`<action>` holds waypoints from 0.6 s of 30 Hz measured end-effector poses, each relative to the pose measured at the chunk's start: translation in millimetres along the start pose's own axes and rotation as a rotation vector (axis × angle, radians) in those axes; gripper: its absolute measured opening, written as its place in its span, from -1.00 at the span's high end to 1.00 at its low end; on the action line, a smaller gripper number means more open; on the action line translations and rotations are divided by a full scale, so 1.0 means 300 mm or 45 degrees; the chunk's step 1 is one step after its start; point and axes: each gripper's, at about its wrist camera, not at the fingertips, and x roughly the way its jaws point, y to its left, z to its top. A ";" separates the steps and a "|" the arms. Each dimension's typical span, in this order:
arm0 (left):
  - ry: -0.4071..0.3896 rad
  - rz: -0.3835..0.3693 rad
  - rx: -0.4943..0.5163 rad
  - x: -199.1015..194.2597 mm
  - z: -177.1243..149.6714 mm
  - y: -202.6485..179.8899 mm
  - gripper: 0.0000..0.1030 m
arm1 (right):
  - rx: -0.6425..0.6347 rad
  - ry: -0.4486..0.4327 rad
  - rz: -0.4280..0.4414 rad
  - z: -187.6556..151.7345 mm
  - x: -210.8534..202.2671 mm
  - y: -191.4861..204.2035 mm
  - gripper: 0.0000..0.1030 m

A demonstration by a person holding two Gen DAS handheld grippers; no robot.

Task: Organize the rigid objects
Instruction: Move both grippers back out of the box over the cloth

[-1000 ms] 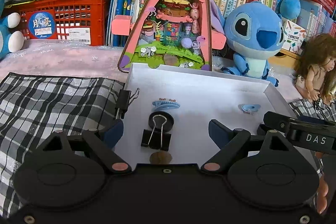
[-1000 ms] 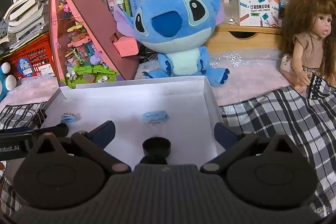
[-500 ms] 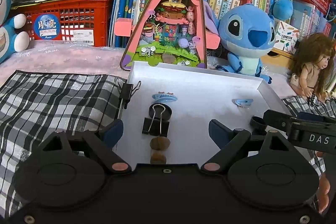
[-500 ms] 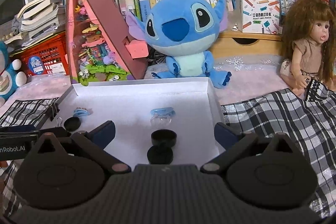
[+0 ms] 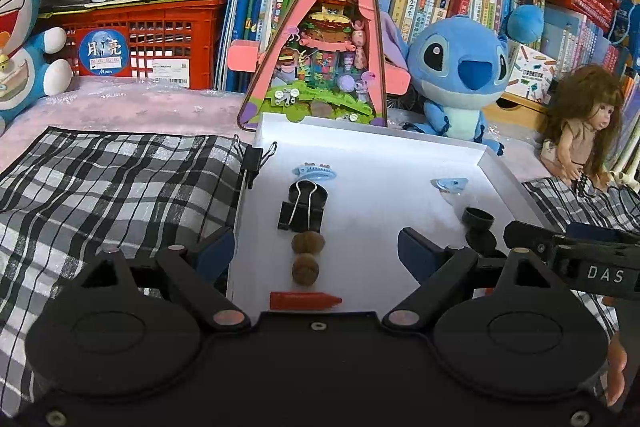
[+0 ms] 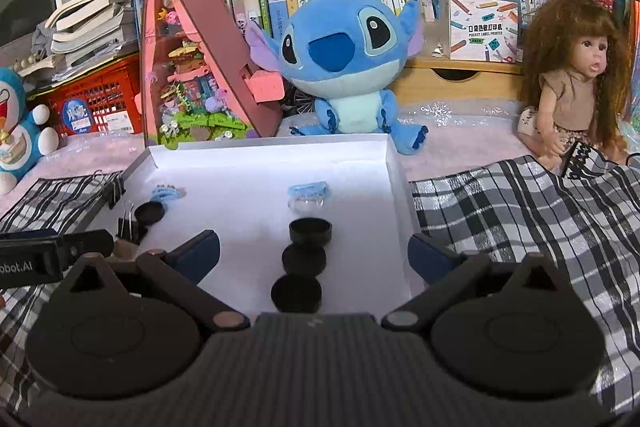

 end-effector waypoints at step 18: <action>-0.034 -0.016 0.058 -0.126 -0.129 -0.024 -0.71 | -0.071 -0.040 0.025 -0.101 -0.123 0.029 -1.00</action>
